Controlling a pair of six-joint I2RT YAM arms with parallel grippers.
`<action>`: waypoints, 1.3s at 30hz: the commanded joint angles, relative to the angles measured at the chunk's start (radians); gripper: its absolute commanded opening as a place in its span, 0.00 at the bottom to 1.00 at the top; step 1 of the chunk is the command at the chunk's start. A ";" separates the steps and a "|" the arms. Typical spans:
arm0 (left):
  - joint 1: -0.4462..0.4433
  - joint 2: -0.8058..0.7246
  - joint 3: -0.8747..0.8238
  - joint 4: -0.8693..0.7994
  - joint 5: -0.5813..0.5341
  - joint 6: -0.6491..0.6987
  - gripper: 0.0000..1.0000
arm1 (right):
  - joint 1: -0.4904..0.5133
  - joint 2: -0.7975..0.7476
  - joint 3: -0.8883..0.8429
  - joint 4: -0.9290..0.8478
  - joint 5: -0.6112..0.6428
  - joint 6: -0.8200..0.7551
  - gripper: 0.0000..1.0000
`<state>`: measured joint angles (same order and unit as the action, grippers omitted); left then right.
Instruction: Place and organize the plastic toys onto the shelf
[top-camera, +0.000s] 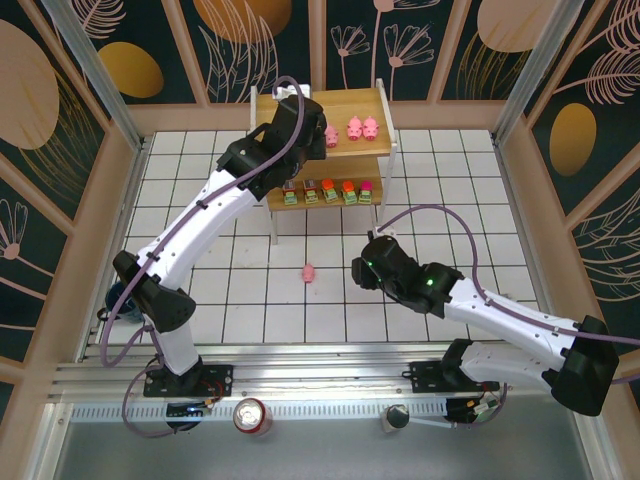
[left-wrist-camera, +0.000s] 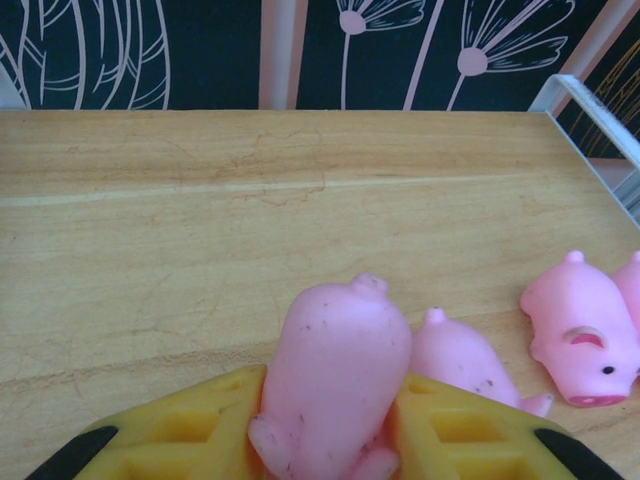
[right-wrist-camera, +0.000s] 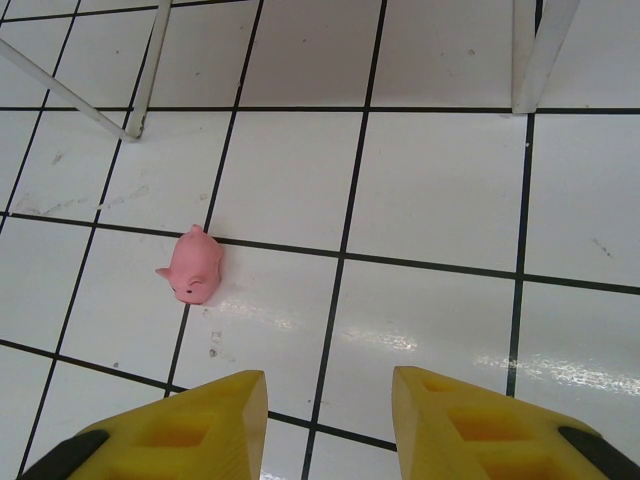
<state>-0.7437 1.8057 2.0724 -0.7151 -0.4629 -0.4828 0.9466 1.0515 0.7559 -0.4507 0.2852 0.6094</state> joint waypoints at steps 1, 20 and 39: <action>0.014 -0.008 -0.013 0.012 0.000 -0.010 0.33 | 0.009 0.000 -0.012 0.011 0.002 0.016 0.38; 0.018 -0.023 -0.099 0.076 0.010 -0.011 0.39 | 0.011 -0.005 -0.009 0.000 0.006 0.021 0.39; 0.018 -0.061 -0.094 0.096 0.002 -0.005 0.47 | 0.015 -0.004 -0.001 0.003 0.005 0.020 0.39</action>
<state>-0.7319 1.7924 1.9820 -0.6384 -0.4534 -0.4835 0.9520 1.0515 0.7559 -0.4511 0.2855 0.6128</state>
